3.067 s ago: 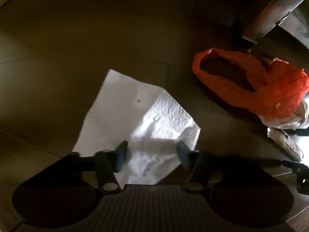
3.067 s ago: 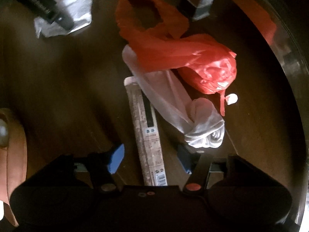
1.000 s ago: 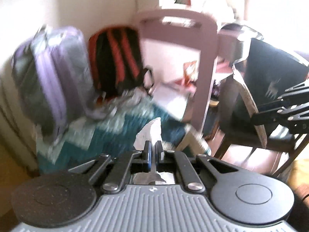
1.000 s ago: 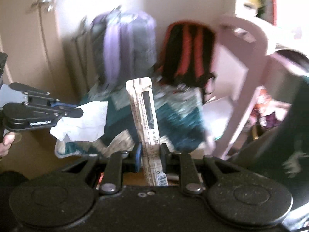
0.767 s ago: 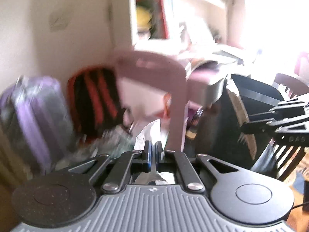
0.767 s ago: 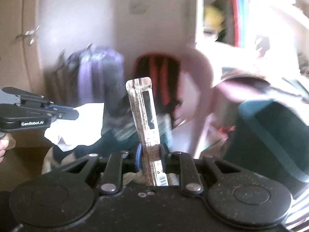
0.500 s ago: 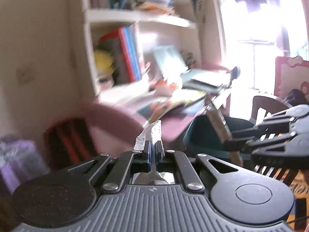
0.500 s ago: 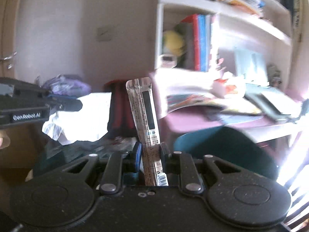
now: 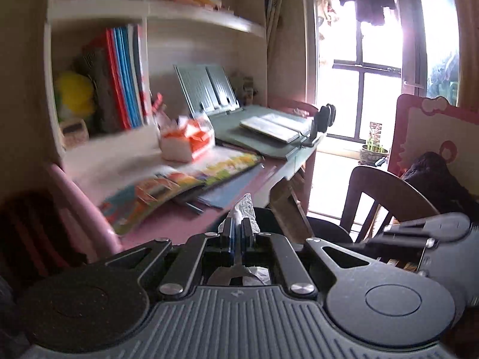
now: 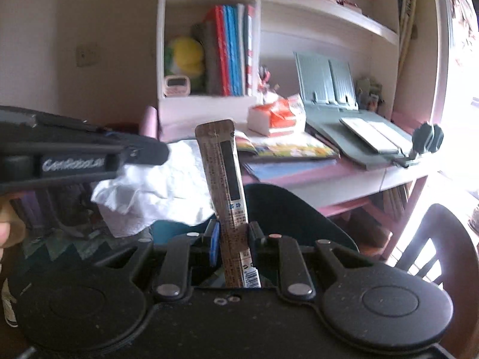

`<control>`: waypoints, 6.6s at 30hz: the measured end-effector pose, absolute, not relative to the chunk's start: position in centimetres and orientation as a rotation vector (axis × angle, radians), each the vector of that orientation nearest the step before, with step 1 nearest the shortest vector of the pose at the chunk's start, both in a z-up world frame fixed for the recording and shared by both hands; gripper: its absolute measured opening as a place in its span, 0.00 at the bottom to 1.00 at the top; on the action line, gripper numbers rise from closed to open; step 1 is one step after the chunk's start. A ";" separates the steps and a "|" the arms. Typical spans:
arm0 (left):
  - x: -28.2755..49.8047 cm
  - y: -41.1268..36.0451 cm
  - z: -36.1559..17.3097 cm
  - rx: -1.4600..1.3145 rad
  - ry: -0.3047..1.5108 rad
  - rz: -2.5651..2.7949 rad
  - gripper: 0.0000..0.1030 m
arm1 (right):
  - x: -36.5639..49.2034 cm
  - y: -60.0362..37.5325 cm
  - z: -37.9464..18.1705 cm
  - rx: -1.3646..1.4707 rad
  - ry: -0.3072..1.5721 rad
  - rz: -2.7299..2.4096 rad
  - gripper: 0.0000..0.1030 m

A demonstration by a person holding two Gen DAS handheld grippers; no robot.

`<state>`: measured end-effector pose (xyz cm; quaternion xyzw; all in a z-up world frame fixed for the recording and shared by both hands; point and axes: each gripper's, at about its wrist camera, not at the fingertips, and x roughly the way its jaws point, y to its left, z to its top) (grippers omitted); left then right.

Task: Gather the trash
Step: 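Carry the white paper and stick wrapper in both tools over the teal bin, then open both tools to drop the paper and wrapper into the bin, then swing both open tools back toward the remaining bags under the chair, then grasp the orange plastic bag with the left tool while the right tool grasps the white bag, then carry the orange bag and white bag in both tools over the teal bin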

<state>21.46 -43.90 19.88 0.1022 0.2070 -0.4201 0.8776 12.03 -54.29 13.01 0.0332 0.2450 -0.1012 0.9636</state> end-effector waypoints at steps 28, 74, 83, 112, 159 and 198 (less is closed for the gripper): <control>24.9 -48.8 10.6 0.302 0.691 -0.835 0.25 | 14.6 -57.0 6.4 0.116 0.685 -0.205 0.33; 16.5 -8.8 11.2 0.119 0.647 -0.485 0.79 | 11.1 -30.8 8.0 0.042 0.646 0.353 0.56; 18.8 0.1 3.3 0.060 0.721 -0.416 0.94 | 14.6 -22.0 0.2 0.060 0.754 0.505 0.57; 32.5 12.9 -38.7 0.059 1.211 -0.259 0.98 | 27.8 -0.8 -39.4 -0.310 1.192 0.719 0.58; 33.0 12.7 -43.2 0.057 1.308 -0.314 0.59 | 29.0 -1.5 -45.5 -0.360 1.304 0.657 0.24; 15.3 -15.2 12.7 0.132 0.558 -0.631 0.59 | 8.3 -35.7 6.1 -0.114 0.634 0.143 0.24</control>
